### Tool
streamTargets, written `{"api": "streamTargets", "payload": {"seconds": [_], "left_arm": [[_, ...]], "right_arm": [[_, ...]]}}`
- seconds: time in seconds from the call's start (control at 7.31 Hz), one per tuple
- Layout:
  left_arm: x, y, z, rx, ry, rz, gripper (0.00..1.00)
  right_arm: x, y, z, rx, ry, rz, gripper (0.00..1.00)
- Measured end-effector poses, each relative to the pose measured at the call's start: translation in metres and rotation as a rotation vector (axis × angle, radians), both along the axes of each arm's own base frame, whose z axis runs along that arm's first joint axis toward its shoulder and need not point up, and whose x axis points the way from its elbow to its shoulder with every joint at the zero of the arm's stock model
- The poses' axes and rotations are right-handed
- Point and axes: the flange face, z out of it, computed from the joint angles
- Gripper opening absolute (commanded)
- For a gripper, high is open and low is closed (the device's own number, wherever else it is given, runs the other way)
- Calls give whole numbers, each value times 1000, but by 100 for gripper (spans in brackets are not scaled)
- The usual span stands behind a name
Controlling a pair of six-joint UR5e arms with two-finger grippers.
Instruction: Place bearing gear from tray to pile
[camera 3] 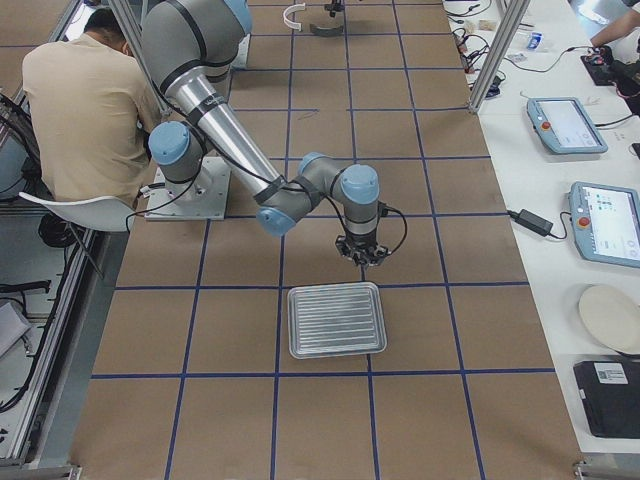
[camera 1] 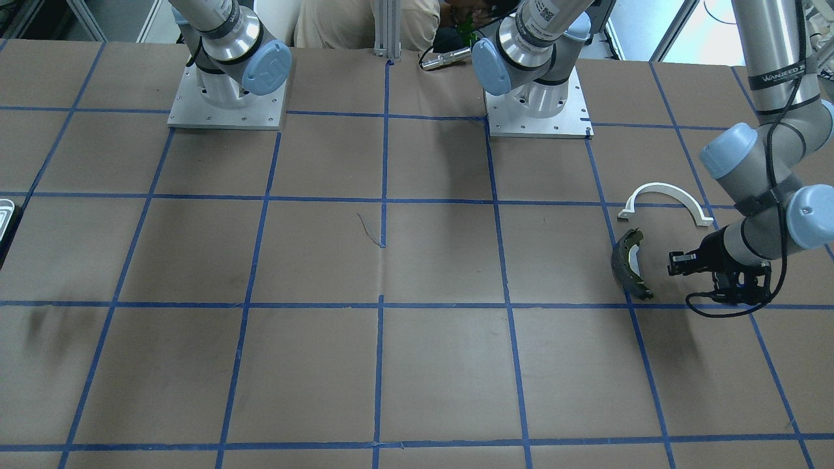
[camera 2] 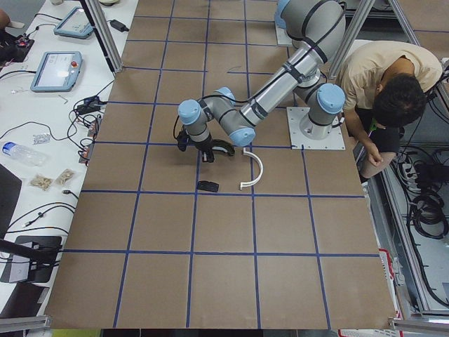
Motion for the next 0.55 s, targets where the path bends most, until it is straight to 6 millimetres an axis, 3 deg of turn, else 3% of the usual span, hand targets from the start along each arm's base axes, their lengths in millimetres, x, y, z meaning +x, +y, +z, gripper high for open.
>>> {"api": "streamTargets", "payload": {"seconds": [0.27,0.41,0.55], "left_arm": [[-6,9,-10,4,6,-1,0],[-8,13,-13,9,12,0,10],[-9,16,-14,12,15,2,45]], "right_arm": [[86,-34,2,-42,-52,-138,0],[140,-48,1,-58,-84,-220,0],[197,-59,2,-72,-109,-294,0]]}}
